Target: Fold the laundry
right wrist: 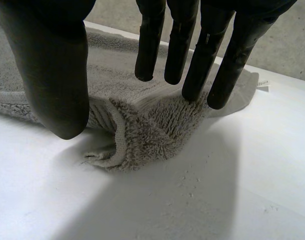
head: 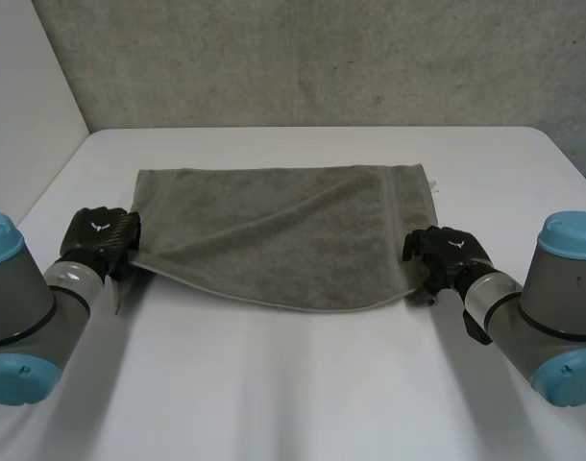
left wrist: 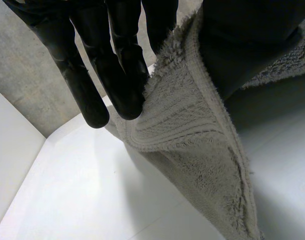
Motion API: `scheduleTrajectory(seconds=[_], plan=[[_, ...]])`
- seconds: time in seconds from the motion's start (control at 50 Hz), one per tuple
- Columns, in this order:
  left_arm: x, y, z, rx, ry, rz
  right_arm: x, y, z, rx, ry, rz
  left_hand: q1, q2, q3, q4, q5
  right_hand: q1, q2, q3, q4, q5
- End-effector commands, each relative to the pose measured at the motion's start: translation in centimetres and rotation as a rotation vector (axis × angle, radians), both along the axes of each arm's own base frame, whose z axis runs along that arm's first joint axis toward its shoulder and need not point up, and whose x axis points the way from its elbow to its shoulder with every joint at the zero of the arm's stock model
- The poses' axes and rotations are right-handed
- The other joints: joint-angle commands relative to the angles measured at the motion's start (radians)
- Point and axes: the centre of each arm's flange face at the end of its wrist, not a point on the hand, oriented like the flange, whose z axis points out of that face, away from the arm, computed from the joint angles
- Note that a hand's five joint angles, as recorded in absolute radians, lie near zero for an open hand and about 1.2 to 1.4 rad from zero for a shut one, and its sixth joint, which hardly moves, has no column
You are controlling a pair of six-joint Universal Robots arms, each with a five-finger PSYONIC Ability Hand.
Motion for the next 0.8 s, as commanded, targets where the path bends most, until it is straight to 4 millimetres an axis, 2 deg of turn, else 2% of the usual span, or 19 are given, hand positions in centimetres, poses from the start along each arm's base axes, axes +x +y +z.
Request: scheduleTrajectory(seconds=[0.02, 0.16, 0.28, 0.32, 0.36, 0.38, 0.4, 0.5, 0.52, 0.54, 0.56, 0.7, 0.8], plan=[[0.0, 0.0, 0.0, -0.001, 0.0, 0.0, -0.1, -0.4, -0.3, -0.006, 0.012, -0.011, 0.203, 0.178, 0.179, 0.178, 0.206, 0.026, 0.001, 0.021, 0.014, 0.038], [0.0, 0.0, 0.0, -0.001, 0.0, 0.0, -0.5, -1.3, -0.4, -0.019, 0.042, -0.069, 0.203, 0.178, 0.179, 0.178, 0.206, 0.05, 0.024, 0.044, 0.038, 0.061], [0.2, -0.2, 0.0, -0.002, 0.0, 0.008, -1.2, -1.6, 0.4, -0.044, 0.087, -0.096, 0.203, 0.178, 0.179, 0.178, 0.206, 0.149, 0.124, 0.144, 0.137, 0.161], [0.4, -0.3, 0.0, -0.002, 0.0, 0.012, -1.2, -1.5, 0.8, -0.056, 0.088, -0.096, 0.203, 0.178, 0.179, 0.178, 0.206, 0.238, 0.212, 0.232, 0.226, 0.249], [0.4, -0.3, 0.0, -0.002, 0.0, 0.012, -1.2, -1.4, 1.5, -0.072, 0.086, -0.094, 0.203, 0.178, 0.179, 0.178, 0.206, 0.573, 0.548, 0.568, 0.562, 0.585], [0.4, -0.3, 0.1, -0.004, 0.001, 0.014, -1.2, -1.4, 1.5, -0.072, 0.086, -0.094, 0.203, 0.178, 0.179, 0.178, 0.206, 0.575, 0.55, 0.57, 0.563, 0.587], [0.4, -0.3, 0.0, -0.002, 0.001, 0.012, -1.3, -1.3, 1.7, -0.075, 0.085, -0.091, 0.203, 0.178, 0.179, 0.178, 0.206, 0.792, 0.767, 0.787, 0.78, 0.804], [0.4, -0.4, -0.1, -0.001, -0.001, 0.01, -1.2, -1.3, 2.0, -0.083, 0.082, -0.085, 0.163, 0.138, 0.139, 0.137, 0.166, 0.794, 0.769, 0.789, 0.783, 0.806], [0.4, -0.4, -0.2, -0.006, -0.006, 0.008, -1.2, -1.2, 2.2, -0.089, 0.079, -0.083, -0.03, -0.055, -0.053, -0.055, -0.027, 0.794, 0.769, 0.789, 0.783, 0.806], [0.4, -0.4, -0.2, -0.006, -0.006, 0.008, -1.2, -1.2, 2.5, -0.095, 0.077, -0.083, -0.032, -0.057, -0.055, -0.057, -0.029, 0.794, 0.769, 0.789, 0.783, 0.806], [0.3, -0.6, -0.3, -0.016, -0.011, 0.006, -1.2, -1.2, 2.5, -0.095, 0.077, -0.083, -0.162, -0.187, -0.186, -0.188, -0.159, 0.794, 0.769, 0.789, 0.783, 0.806], [0.3, -1.3, -1.1, -0.046, -0.031, 0.001, -1.2, -0.9, 3.1, -0.11, 0.074, -0.077, -0.237, -0.262, -0.261, -0.262, -0.234, 0.794, 0.769, 0.789, 0.783, 0.806], [0.9, -2.3, -1.6, -0.068, -0.078, 0.013, -1.3, -0.7, 3.4, -0.12, 0.073, -0.075, -0.308, -0.333, -0.331, -0.333, -0.305, 0.794, 0.769, 0.789, 0.783, 0.806]])
